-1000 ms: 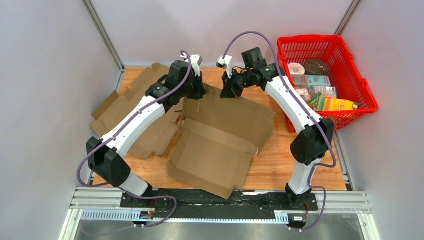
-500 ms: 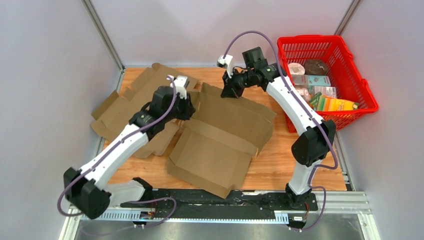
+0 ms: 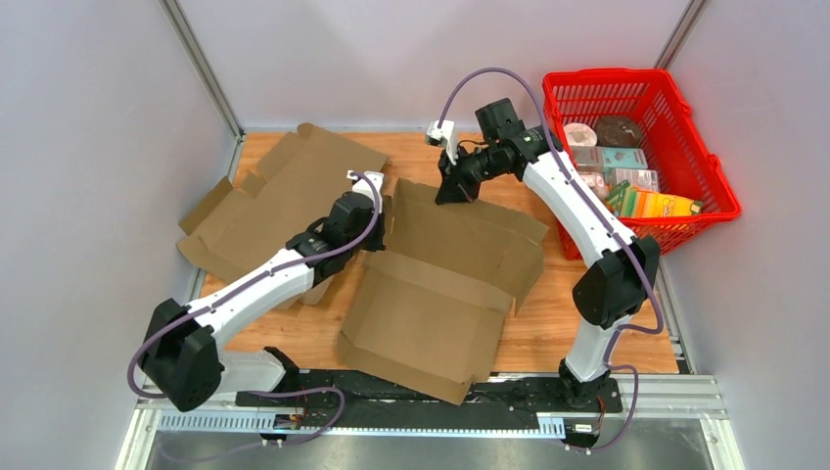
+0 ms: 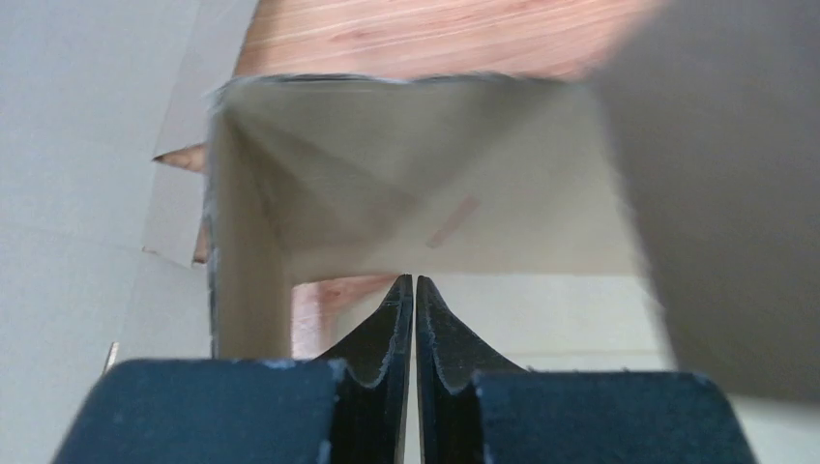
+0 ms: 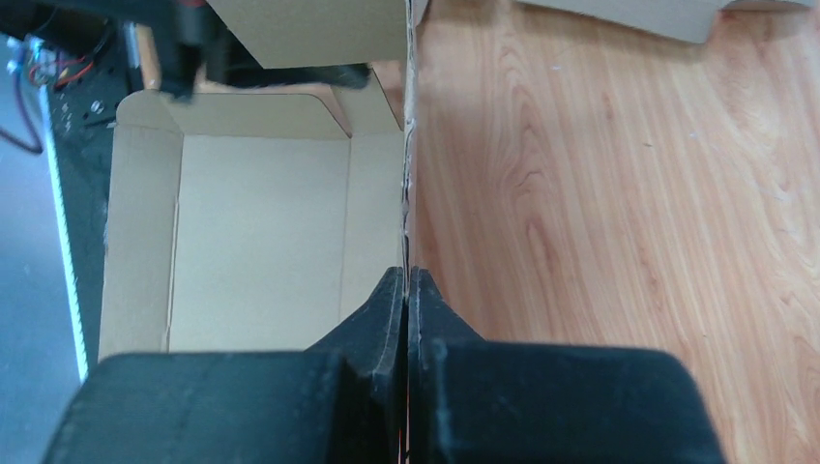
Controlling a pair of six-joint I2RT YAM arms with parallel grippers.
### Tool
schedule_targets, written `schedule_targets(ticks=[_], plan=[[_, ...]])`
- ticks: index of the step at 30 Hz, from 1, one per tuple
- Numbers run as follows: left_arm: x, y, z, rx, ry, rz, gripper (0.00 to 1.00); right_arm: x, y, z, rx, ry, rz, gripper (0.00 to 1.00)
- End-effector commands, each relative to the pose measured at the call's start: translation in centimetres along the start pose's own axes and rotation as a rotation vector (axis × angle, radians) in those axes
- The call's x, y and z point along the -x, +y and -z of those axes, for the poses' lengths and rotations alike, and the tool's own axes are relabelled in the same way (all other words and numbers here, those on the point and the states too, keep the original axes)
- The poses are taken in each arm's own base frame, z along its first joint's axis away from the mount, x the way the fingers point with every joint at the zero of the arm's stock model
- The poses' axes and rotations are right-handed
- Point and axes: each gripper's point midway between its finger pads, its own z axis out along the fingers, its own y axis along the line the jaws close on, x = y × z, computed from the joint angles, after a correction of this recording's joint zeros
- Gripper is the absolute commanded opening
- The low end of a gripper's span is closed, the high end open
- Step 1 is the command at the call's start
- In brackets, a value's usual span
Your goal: Fold the paper box
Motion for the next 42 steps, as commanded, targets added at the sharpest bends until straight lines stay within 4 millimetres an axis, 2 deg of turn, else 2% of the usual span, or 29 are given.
schedule_targets(ticks=[1, 5, 8, 12, 20, 26, 32, 35, 42], plan=[[2.4, 1.6, -1.1, 0.127, -0.078, 0.036, 0.11, 0.7, 1.8, 2.1, 0.106, -0.027, 0.068, 0.00], [1.2, 2.4, -2.0, 0.165, -0.040, 0.009, 0.10, -0.6, 0.9, 2.5, 0.114, 0.015, 0.027, 0.00], [-0.2, 2.1, -2.8, 0.145, -0.002, -0.001, 0.09, -1.3, 0.5, 2.2, 0.104, 0.035, 0.012, 0.00], [-2.3, 2.1, -3.7, 0.139, 0.051, 0.005, 0.07, -1.3, -0.2, 2.1, 0.072, 0.032, 0.009, 0.00], [-5.4, 2.1, -4.2, 0.128, 0.128, 0.012, 0.06, -0.7, -0.7, 2.1, 0.041, 0.005, 0.009, 0.00], [-7.7, 0.4, -3.5, 0.062, 0.170, 0.028, 0.06, -0.4, -0.8, 2.0, 0.032, -0.011, 0.007, 0.00], [-8.2, -3.2, -3.3, -0.072, 0.197, 0.093, 0.06, 0.0, -0.8, 1.8, 0.023, -0.041, 0.014, 0.00], [-7.8, -4.5, -3.4, -0.110, 0.184, 0.104, 0.06, 0.1, -0.7, 1.7, 0.009, -0.047, 0.022, 0.00], [-5.0, -5.6, -2.7, -0.169, 0.090, 0.098, 0.16, 0.5, -0.6, 1.9, -0.019, -0.068, 0.037, 0.00]])
